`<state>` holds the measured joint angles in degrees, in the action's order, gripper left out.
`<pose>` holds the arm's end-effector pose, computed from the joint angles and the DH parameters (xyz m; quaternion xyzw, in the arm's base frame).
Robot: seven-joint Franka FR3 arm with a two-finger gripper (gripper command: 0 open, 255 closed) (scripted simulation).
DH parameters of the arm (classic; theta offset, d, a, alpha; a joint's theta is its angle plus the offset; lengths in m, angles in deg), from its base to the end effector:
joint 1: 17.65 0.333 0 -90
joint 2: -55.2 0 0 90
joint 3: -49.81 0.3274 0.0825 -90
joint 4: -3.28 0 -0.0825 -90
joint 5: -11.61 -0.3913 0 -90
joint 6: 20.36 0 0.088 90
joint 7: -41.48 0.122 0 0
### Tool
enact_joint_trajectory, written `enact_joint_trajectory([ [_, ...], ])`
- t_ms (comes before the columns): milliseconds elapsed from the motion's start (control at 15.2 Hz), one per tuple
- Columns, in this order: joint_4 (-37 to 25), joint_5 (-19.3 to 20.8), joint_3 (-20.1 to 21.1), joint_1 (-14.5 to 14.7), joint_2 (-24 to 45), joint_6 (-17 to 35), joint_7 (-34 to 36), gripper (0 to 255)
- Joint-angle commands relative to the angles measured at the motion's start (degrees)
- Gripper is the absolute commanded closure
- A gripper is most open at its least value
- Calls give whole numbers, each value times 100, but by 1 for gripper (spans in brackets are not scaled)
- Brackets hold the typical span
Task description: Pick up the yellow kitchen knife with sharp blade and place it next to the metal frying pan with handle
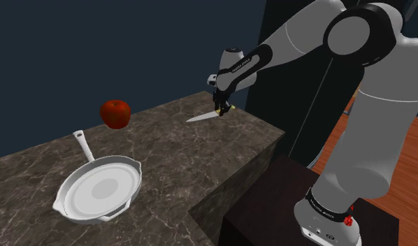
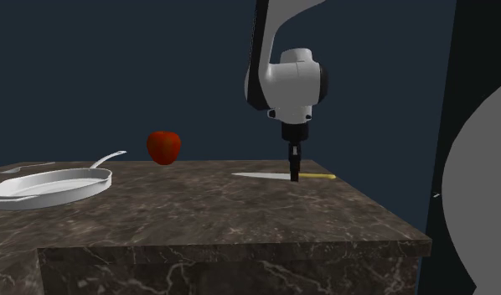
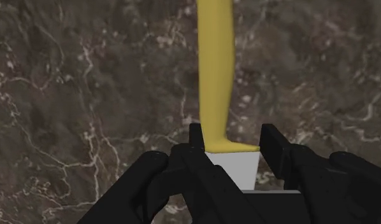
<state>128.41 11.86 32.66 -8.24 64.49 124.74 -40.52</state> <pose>0.5756 -0.0763 0.3284 0.7898 0.6052 0.0509 0.0858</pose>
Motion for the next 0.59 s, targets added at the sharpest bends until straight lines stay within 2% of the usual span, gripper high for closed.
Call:
enact_joint_trajectory([
  [0,11,2,0,1,22,25,5,255],
  [198,0,-8,-1,-6,35,26,-8,255],
  [528,-122,97,-26,20,-212,-333,51,255],
])
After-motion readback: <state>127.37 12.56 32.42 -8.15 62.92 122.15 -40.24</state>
